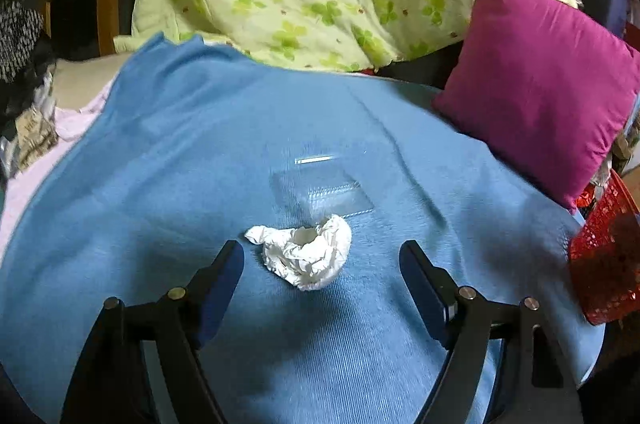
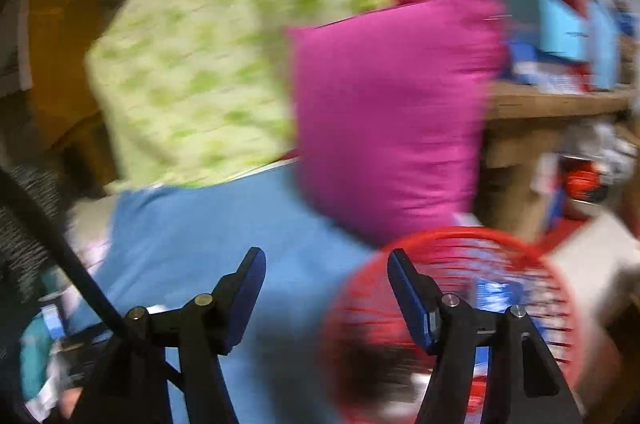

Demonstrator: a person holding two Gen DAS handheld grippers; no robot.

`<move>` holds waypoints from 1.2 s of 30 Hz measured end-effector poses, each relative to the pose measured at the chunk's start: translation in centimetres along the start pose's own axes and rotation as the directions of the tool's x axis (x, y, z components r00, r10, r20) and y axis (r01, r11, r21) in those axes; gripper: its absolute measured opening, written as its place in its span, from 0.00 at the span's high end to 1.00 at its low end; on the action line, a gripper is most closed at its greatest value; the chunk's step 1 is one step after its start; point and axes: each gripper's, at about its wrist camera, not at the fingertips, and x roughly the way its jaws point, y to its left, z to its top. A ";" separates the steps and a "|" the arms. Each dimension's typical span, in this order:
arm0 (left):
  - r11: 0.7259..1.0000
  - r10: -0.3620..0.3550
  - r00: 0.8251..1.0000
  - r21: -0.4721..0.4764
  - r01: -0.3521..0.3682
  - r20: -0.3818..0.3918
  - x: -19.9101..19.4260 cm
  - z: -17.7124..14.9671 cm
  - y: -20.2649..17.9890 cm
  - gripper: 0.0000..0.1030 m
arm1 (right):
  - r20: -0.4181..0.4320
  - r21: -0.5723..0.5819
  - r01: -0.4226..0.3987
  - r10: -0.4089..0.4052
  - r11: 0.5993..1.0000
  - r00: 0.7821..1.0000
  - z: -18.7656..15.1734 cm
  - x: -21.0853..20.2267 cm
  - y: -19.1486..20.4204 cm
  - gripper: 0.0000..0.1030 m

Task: Collect trash
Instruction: 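Grasp the white tissue with the left tool while the right tool grasps the clear plastic tray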

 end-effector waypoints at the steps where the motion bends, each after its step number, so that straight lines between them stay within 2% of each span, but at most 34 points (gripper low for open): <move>1: 1.000 0.006 1.000 0.000 -0.006 -0.007 0.7 0.1 0.0 0.22 | -0.034 -0.014 -0.048 0.047 0.999 0.998 0.3 1.3 1.3 0.34; 2: 1.000 0.010 1.000 0.004 -0.010 -0.015 1.0 0.2 0.0 0.22 | -0.085 -0.017 -0.106 0.104 0.994 0.991 0.4 3.0 2.9 0.34; 4: 1.000 -0.013 1.000 0.026 0.013 -0.028 2.0 0.6 -0.2 0.22 | -0.199 0.017 -0.213 0.212 0.977 0.957 0.5 7.1 5.9 0.34; 6: 0.999 -0.001 0.999 0.039 0.002 -0.038 2.6 0.8 0.0 0.22 | -0.309 0.087 -0.278 0.291 0.957 0.905 0.2 11.7 8.3 0.34; 7: 0.999 0.001 0.999 0.048 0.002 -0.054 3.1 0.8 0.2 0.22 | -0.360 0.132 -0.308 0.335 0.942 0.871 -0.1 14.5 9.8 0.34; 8: 0.999 -0.008 0.998 0.050 0.011 -0.063 3.4 0.7 0.3 0.29 | -0.382 0.146 -0.317 0.349 0.937 0.855 -0.4 15.9 10.7 0.34; 9: 0.999 -0.025 0.996 0.045 0.029 -0.083 4.0 0.7 0.6 0.48 | -0.433 0.171 -0.323 0.365 0.931 0.824 -0.8 18.7 12.1 0.34; 10: 0.998 -0.039 0.994 0.036 0.043 -0.106 4.5 0.6 0.9 0.56 | -0.463 0.195 -0.321 0.375 0.927 0.803 -1.3 20.6 12.7 0.34; 13: 0.996 -0.086 0.990 0.003 0.087 -0.110 4.6 0.7 1.7 0.70 | -0.526 0.336 -0.293 0.436 0.895 0.730 -3.3 26.2 13.6 0.34; 16: 0.997 -0.075 0.993 0.012 0.076 -0.090 3.2 1.2 2.1 0.72 | -0.540 0.461 -0.236 0.481 0.856 0.691 -5.3 29.4 13.7 0.34; 18: 0.997 -0.083 0.994 -0.004 0.083 -0.076 2.5 1.5 2.7 0.72 | -0.530 0.507 -0.221 0.504 0.833 0.682 -5.9 30.2 14.2 0.34; 20: 0.997 -0.077 0.995 -0.028 0.075 -0.058 1.8 1.8 3.6 0.72 | -0.547 0.481 -0.194 0.466 0.855 0.696 -6.1 30.8 15.5 0.33; 24: 0.997 0.009 1.000 -0.079 -0.011 -0.023 0.7 2.6 6.1 0.72 | -0.572 0.458 -0.119 0.394 0.881 0.719 -5.7 31.7 17.5 0.32; 28: 0.985 0.096 0.995 -0.139 -0.097 -0.010 0.2 3.1 8.6 0.72 | -0.603 0.352 -0.024 0.247 0.936 0.758 -4.5 33.0 19.7 0.29; 32: 0.975 0.121 0.993 -0.189 -0.121 -0.009 0.2 3.5 10.2 0.72 | -0.646 0.190 0.020 0.109 0.982 0.756 -4.2 34.7 22.6 0.28; 34: 0.973 0.134 0.991 -0.192 -0.131 0.000 -0.2 3.6 10.4 0.72 | -0.667 0.106 0.033 0.047 0.994 0.743 -4.6 35.3 23.8 0.28; 36: 0.972 0.137 0.991 -0.194 -0.132 0.009 -0.6 3.7 10.6 0.72 | -0.671 0.035 0.052 -0.015 0.998 0.741 -5.2 35.3 24.6 0.28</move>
